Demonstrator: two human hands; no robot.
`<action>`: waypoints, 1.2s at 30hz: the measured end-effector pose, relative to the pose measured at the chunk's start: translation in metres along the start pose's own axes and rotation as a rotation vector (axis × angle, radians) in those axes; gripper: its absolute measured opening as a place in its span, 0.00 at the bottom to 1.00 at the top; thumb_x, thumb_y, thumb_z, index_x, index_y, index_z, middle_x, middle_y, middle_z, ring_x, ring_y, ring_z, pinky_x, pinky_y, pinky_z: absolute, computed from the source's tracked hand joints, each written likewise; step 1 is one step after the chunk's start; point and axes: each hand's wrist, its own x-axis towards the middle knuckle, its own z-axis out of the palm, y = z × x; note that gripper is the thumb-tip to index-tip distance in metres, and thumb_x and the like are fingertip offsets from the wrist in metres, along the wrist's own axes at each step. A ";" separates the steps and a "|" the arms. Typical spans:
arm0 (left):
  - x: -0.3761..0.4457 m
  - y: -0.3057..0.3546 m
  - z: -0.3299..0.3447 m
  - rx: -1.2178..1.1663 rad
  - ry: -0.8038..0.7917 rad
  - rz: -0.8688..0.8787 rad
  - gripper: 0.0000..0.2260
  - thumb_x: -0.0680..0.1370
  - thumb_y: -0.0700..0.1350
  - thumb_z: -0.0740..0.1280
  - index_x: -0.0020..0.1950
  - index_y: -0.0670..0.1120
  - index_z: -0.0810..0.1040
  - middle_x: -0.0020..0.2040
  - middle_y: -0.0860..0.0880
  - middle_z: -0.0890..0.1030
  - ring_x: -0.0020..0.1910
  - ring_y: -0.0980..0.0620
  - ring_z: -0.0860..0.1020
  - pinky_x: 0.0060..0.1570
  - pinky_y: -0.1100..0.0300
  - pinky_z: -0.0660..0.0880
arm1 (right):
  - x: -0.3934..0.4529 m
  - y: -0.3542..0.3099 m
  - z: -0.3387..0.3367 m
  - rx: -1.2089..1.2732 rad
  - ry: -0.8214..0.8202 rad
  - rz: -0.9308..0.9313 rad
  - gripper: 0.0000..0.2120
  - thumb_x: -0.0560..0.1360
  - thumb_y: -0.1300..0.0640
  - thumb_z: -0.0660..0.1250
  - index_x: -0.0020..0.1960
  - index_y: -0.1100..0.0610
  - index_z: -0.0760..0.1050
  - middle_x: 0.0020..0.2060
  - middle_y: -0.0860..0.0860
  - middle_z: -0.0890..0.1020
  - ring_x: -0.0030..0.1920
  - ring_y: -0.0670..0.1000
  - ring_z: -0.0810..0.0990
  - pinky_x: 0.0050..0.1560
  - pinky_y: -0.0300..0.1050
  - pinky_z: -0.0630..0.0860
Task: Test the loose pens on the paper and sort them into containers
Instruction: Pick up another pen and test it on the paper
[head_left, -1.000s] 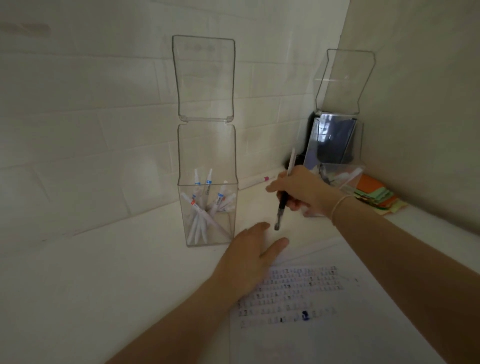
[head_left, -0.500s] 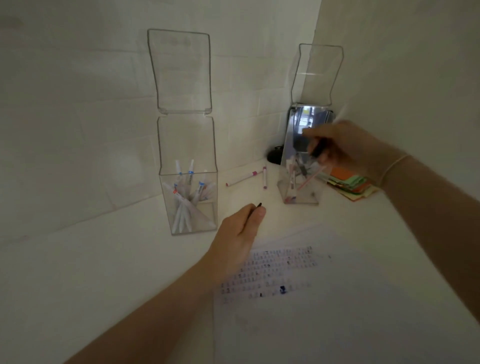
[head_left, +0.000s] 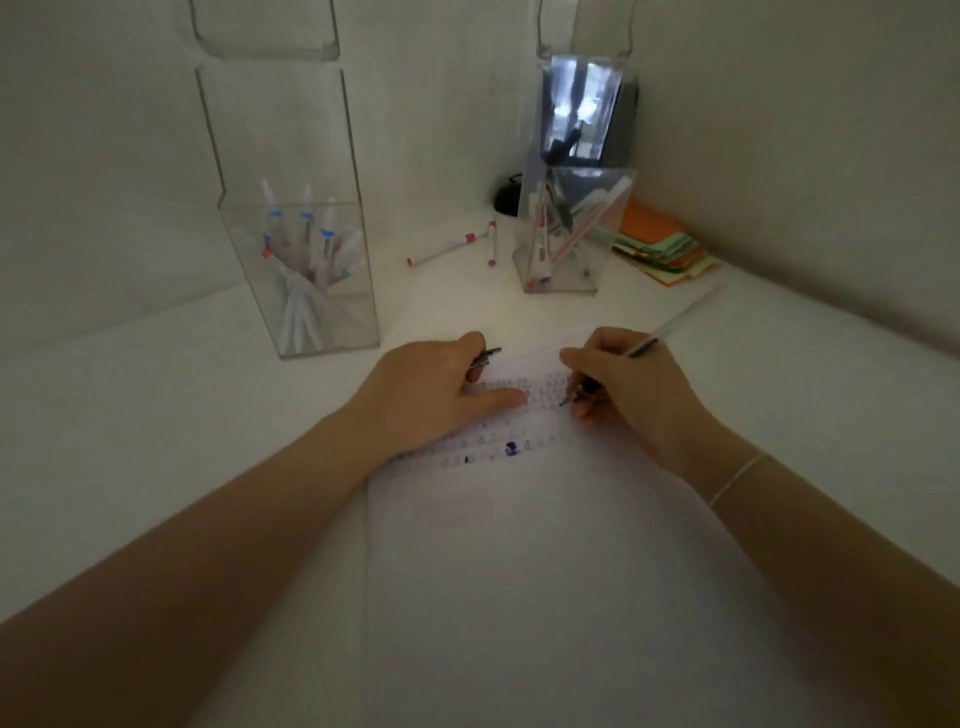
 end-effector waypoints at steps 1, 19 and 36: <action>0.000 0.000 0.001 0.017 -0.004 0.002 0.22 0.72 0.68 0.59 0.41 0.49 0.64 0.32 0.55 0.70 0.29 0.59 0.67 0.29 0.61 0.61 | -0.002 0.006 -0.002 -0.028 0.042 -0.028 0.14 0.74 0.62 0.67 0.32 0.62 0.70 0.28 0.59 0.77 0.21 0.49 0.75 0.22 0.37 0.71; 0.000 0.000 0.006 0.032 0.021 0.025 0.22 0.70 0.70 0.57 0.36 0.51 0.63 0.30 0.55 0.70 0.29 0.59 0.69 0.30 0.61 0.65 | -0.008 0.027 0.002 -0.203 0.263 -0.191 0.13 0.71 0.67 0.65 0.34 0.75 0.67 0.29 0.70 0.77 0.14 0.44 0.69 0.17 0.32 0.63; -0.002 0.001 0.005 0.032 0.052 0.067 0.20 0.74 0.66 0.59 0.38 0.49 0.65 0.29 0.55 0.69 0.27 0.59 0.68 0.27 0.63 0.59 | -0.005 0.030 0.001 -0.207 0.305 -0.242 0.13 0.70 0.68 0.65 0.32 0.75 0.66 0.26 0.69 0.72 0.18 0.46 0.66 0.21 0.32 0.64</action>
